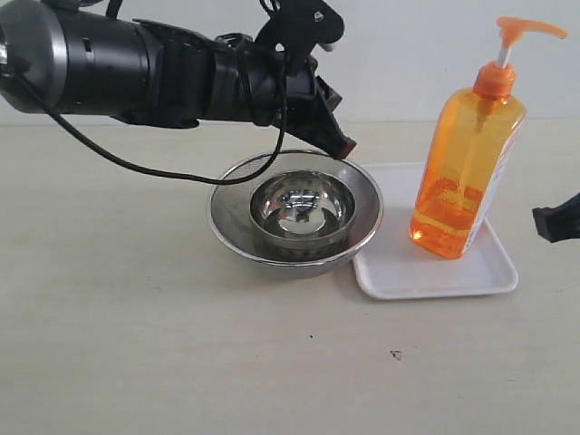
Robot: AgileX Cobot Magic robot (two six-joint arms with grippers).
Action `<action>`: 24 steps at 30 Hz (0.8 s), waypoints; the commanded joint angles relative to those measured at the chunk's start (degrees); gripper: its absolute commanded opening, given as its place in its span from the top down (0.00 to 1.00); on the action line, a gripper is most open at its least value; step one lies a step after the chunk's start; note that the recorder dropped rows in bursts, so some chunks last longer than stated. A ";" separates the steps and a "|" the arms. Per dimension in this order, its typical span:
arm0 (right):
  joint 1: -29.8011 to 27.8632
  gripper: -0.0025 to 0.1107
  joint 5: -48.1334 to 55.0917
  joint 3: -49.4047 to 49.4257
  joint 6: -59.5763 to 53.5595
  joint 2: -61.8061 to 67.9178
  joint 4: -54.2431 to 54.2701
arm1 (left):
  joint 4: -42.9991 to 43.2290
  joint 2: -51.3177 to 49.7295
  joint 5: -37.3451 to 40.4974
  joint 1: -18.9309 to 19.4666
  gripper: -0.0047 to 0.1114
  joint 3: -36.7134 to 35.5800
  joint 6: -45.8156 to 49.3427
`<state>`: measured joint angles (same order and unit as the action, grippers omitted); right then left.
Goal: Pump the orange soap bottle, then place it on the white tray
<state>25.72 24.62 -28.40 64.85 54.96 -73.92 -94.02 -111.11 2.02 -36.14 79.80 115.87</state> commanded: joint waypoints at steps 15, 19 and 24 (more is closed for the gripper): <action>-13.14 0.98 -13.41 -2.82 21.08 12.88 -26.02 | -4.23 -11.25 28.44 6.32 0.92 11.66 2.16; -20.71 0.98 -24.15 -6.55 17.41 14.31 -26.02 | -4.23 -13.01 29.05 6.32 0.92 13.07 2.16; -27.91 0.98 -37.85 -11.81 12.26 17.31 -26.02 | -4.23 -14.49 31.15 6.32 0.92 14.77 2.59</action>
<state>1.41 -5.10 -37.50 80.19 70.58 -99.37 -97.53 -124.95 31.83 -29.71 93.30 118.01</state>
